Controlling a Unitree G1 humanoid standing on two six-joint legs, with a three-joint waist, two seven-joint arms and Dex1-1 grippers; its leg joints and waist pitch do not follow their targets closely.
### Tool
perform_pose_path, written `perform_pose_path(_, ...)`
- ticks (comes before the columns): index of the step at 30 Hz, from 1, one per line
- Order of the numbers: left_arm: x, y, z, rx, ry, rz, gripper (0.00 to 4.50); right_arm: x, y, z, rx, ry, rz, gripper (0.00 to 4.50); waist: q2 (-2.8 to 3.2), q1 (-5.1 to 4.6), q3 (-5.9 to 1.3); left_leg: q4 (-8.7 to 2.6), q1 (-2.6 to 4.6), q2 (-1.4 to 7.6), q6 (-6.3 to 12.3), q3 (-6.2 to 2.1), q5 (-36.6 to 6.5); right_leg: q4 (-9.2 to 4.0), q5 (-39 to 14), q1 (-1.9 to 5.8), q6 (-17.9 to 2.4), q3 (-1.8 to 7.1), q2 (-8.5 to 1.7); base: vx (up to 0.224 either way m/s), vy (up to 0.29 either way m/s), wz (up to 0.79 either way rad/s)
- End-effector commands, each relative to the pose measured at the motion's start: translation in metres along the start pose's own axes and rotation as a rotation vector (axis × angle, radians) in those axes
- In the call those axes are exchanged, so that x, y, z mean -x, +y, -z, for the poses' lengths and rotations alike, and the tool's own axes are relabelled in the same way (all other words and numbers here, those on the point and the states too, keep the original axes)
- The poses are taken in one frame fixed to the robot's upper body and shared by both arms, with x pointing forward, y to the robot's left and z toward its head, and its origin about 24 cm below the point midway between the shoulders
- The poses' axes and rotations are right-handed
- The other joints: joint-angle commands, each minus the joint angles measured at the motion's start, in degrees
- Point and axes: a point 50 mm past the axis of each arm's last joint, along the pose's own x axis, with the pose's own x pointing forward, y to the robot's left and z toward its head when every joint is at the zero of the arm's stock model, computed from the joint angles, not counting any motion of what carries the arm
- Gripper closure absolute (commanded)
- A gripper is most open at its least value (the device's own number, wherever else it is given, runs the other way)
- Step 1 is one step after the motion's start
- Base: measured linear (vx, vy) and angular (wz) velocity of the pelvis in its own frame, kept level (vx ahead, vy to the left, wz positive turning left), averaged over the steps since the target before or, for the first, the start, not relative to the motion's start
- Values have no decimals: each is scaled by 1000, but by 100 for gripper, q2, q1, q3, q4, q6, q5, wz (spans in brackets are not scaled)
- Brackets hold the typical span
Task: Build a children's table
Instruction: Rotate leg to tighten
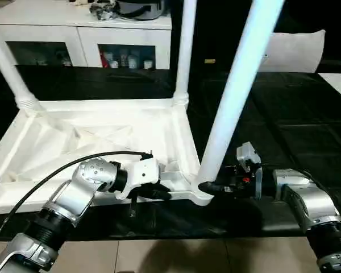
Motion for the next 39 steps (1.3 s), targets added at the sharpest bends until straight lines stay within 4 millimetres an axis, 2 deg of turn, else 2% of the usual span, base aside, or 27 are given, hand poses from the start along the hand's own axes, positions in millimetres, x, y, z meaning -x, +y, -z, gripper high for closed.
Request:
perform_pose_path(1,-9,-8,6,-4,51,84,450,-8,4,-1,-14,-1,-52,219,7,-36,-286,-439,-34,248,218,-10,-1055,-438,-2305,336,-545,377,-420,0,0,0)
perform_pose_path(6,-11,-9,7,13,42,70,450,-8,10,5,-32,-1,-64,238,8,-30,-293,-441,-23,252,207,-16,-1048,-447,-2318,331,-491,381,-418,0,0,0)
perform_pose_path(7,-12,-10,6,31,26,56,450,-8,12,8,-42,-5,-58,240,40,-24,-291,-442,-17,252,207,-16,-1069,-448,-2318,326,-508,381,-421,0,0,0)
perform_pose_path(10,-15,-10,4,68,-5,19,450,-9,14,11,-65,-20,-22,241,29,-19,-293,-450,-21,262,198,-18,-1065,-444,-2241,334,-515,386,-417,0,0,0)
perform_pose_path(11,-17,-9,3,90,-15,-3,450,-11,13,12,-79,-19,15,241,60,-15,-287,-453,-17,256,179,-27,-1113,-448,-2283,330,-523,377,-416,0,0,0)
perform_pose_path(14,-23,-5,-2,161,-48,-86,450,-19,4,12,-110,-18,184,241,54,-74,-223,-462,18,218,116,-19,-1505,-556,-2953,300,-340,337,-410,0,0,0)
perform_pose_path(15,-26,-2,-6,190,-71,-132,450,-24,-2,12,-134,-18,279,241,94,-113,-181,-444,75,177,40,-27,-1827,-655,-3506,261,-145,272,-402,0,0,0)
perform_pose_path(16,-26,-2,-6,190,-71,-132,450,-24,-2,12,-134,-18,279,241,83,-161,-157,-422,102,158,-13,-32,-1986,-708,-3785,240,-15,217,-393,0,0,0)
perform_pose_path(17,-33,6,-14,253,-106,-232,450,-32,-12,14,-187,-9,440,241,104,-238,-172,-357,170,100,-74,-58,-2150,-814,-4141,225,227,97,-397,0,0,0)
perform_pose_path(18,-36,8,-17,265,-115,-256,450,-34,-15,14,-209,-12,482,241,101,-333,-193,-334,166,87,-71,-75,-2133,-853,-4069,242,310,23,-378,0,0,0)
perform_pose_path(19,-37,9,-19,277,-122,-276,450,-36,-17,15,-231,-14,520,243,116,-388,-198,-358,123,109,-67,-106,-2166,-841,-3970,287,321,-1,-375,0,0,0)
perform_pose_path(20,-43,16,-25,320,-141,-356,450,-42,-22,15,-261,-24,612,243,184,-468,-202,-409,50,175,-30,-172,-2361,-851,-3812,390,419,-76,-362,0,0,0)
perform_pose_path(21,-43,16,-25,320,-141,-356,450,-42,-22,15,-261,-24,612,244,244,-607,-193,-504,1,327,8,-244,-2824,-787,-3449,490,373,-121,-361,-39,55,-14)
perform_pose_path(22,-46,20,-30,350,-151,-407,450,-45,-24,15,-281,-30,671,244,276,-625,-206,-564,-26,408,6,-290,-3045,-690,-3185,550,326,-69,-370,0,0,0)
perform_pose_path(23,-46,20,-30,350,-151,-407,450,-45,-24,15,-281,-30,671,244,287,-676,-200,-677,-31,509,4,-318,-3383,-511,-2596,561,123,82,-385,0,0,0)
perform_pose_path(24,-51,27,-35,389,-163,-490,450,-50,-27,14,-303,-48,736,244,212,-728,-179,-605,45,363,-47,-247,-3327,-630,-2773,438,9,117,-433,0,0,0)
perform_pose_path(25,-55,31,-39,419,-167,-549,450,-54,-29,13,-319,-65,784,244,157,-744,-176,-506,102,239,-61,-201,-3117,-738,-3165,353,16,72,-464,0,0,0)
perform_pose_path(26,-58,32,-42,428,-169,-569,450,-57,-29,12,-329,-78,801,244,87,-752,-176,-312,157,35,23,-100,-2472,-920,-3881,275,190,-32,-492,0,0,0)
perform_pose_path(27,-59,29,-43,404,-155,-555,450,-59,-29,11,-337,-95,806,210,93,-735,-190,-309,57,19,139,-93,-2016,-928,-3992,333,309,-39,-508,0,0,0)
perform_pose_path(30,-57,26,-40,350,-132,-527,450,-57,-29,10,-341,-115,801,171,134,-738,-201,-395,21,120,177,-133,-2005,-885,-3640,335,301,-15,-454,0,0,0)
perform_pose_path(31,-55,25,-37,338,-116,-526,450,-55,-28,9,-331,-122,792,156,107,-746,-222,-430,-11,158,192,-142,-1962,-831,-3329,351,198,35,-446,0,0,0)
perform_pose_path(32,-51,25,-33,311,-100,-525,450,-52,-29,9,-315,-125,783,156,135,-703,-254,-448,-25,188,206,-151,-1809,-753,-2955,363,42,97,-455,0,0,0)
perform_pose_path(34,-46,24,-28,291,-81,-516,450,-47,-28,8,-283,-121,757,132,105,-674,-290,-466,-120,216,279,-133,-1328,-611,-2279,412,-222,188,-453,0,0,0)
perform_pose_path(35,-43,24,-25,288,-69,-508,450,-45,-27,7,-267,-121,730,132,67,-637,-295,-445,-129,214,348,-100,-1070,-556,-2009,390,-376,236,-448,0,0,0)
perform_pose_path(36,-41,24,-24,278,-66,-498,450,-42,-26,7,-249,-120,710,113,60,-593,-286,-430,-103,205,411,-68,-969,-546,-2014,357,-473,266,-448,0,0,0)
perform_pose_path(38,-37,23,-20,262,-52,-487,450,-36,-26,6,-209,-112,691,104,49,-514,-298,-415,-106,194,441,-43,-786,-533,-2092,372,-491,279,-455,0,0,0)
perform_pose_path(39,-34,23,-18,248,-44,-478,450,-31,-27,5,-179,-106,687,95,45,-460,-326,-403,-133,192,470,-38,-527,-487,-1870,396,-503,287,-448,0,0,0)
